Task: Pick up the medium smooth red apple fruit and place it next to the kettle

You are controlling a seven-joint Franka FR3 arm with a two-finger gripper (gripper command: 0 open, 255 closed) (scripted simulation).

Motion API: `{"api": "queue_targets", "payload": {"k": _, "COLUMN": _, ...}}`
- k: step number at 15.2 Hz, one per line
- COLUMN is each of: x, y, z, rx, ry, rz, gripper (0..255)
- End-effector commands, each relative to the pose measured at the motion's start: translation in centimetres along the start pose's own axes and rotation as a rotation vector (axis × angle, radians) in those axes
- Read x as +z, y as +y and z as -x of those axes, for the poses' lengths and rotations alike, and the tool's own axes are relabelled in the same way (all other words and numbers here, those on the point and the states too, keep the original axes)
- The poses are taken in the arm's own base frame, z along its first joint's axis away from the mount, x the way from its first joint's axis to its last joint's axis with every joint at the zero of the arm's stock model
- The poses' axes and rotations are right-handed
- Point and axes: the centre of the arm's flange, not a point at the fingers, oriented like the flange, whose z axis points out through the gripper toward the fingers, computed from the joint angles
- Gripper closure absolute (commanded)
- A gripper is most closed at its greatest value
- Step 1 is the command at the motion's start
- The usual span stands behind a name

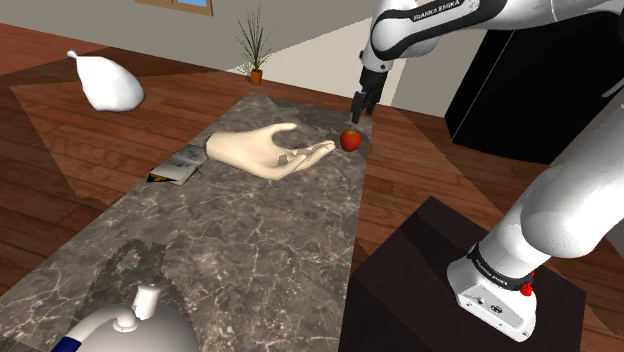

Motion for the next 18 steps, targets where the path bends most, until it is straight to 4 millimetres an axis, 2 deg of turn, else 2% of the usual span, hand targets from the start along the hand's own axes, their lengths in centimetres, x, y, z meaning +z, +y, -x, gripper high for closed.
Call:
{"api": "queue_targets", "payload": {"k": 1, "x": 1.7, "y": 0.5, "z": -2.1, "rx": -0.026, "ry": -0.007, "rz": -0.011, "gripper": 0}}
{"api": "queue_targets", "payload": {"k": 4, "x": 4.5, "y": 1.0, "z": -5.1, "rx": -0.063, "ry": -0.019, "rz": -0.028, "gripper": 0}}
{"api": "queue_targets", "payload": {"k": 12, "x": 8.5, "y": 0.9, "z": -5.0, "rx": -0.063, "ry": -0.019, "rz": -0.028, "gripper": 0}}
{"api": "queue_targets", "payload": {"k": 18, "x": 8.5, "y": 0.9, "z": -5.0, "rx": -0.063, "ry": -0.019, "rz": -0.028, "gripper": 0}}
